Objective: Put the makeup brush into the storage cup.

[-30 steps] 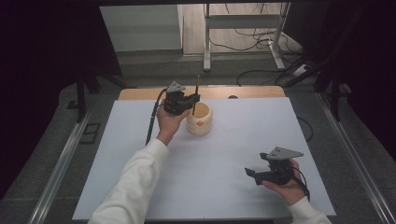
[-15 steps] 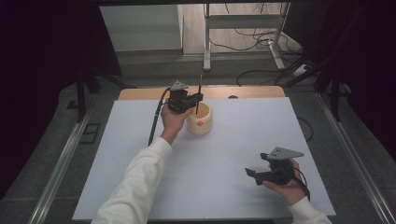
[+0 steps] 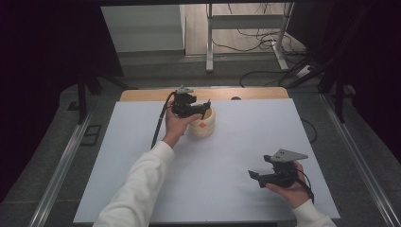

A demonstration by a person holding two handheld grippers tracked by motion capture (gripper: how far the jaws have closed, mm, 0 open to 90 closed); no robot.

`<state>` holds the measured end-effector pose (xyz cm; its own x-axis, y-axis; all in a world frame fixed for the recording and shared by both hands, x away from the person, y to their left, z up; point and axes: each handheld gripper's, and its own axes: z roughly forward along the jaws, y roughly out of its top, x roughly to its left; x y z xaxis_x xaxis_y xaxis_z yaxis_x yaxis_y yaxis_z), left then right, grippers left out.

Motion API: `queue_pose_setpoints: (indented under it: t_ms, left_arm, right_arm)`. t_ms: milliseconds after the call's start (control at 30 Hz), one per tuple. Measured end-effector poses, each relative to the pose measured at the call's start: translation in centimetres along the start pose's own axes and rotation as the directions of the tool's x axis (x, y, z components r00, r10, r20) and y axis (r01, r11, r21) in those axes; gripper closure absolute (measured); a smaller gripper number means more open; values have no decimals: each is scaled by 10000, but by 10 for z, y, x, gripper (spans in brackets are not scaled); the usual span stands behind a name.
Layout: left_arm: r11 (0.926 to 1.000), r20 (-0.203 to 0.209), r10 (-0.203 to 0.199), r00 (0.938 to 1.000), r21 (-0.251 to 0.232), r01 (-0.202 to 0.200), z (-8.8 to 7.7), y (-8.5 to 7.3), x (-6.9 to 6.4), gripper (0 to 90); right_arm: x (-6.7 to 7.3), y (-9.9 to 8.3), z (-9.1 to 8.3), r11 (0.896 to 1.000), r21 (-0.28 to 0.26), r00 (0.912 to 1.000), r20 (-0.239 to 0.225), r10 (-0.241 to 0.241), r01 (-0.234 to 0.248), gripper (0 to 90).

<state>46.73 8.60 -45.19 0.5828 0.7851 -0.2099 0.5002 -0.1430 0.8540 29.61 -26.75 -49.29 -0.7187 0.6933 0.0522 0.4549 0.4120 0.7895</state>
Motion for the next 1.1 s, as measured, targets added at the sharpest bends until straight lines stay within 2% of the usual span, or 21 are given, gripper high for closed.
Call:
queue_pose_setpoints:
  t_ms: [100, 167, 267, 433, 533, 767, 900, 1100]
  left_arm:
    - [9998, 285, -99, 9995, -143, 103, -8, 0, 1, 184]
    - [9998, 218, 56, 9997, -207, -52, -12, 1, 0, 181]
    - [9996, 399, 102, 9992, -256, -92, -16, 0, -2, 170]
    - [9986, 527, 492, 9974, -220, -481, -22, 0, -5, 149]
    - [9980, 673, 597, 9959, -261, -580, -26, 0, -6, 149]
    - [9978, 780, 668, 9947, -94, -662, -32, -5, -7, 151]
    - [9954, 696, 951, 9930, 5, -954, -38, -6, -7, 152]
    - [9944, 805, 1047, 9912, 72, -1056, -46, -8, -9, 152]
  right_arm:
    - [0, 0, 0, 10000, 0, 10000, 3, -8, 8, 133]
    - [1, 0, 0, 10000, 12, 10000, 6, -8, 8, 134]
    - [1, 0, 1, 10000, 20, 10000, 4, -21, 21, 134]
    - [1, 0, 1, 10000, 34, 10000, -20, -49, 49, 133]
    - [1, 0, 1, 10000, 36, 10000, -14, -45, 45, 133]
    - [0, 1, 1, 10000, -12, 10000, -49, 43, -44, 133]
    - [-2, 1, 2, 10000, -40, 10000, -59, 77, -77, 134]
    - [1, 0, -2, 9999, -113, 10000, -61, 50, -50, 134]
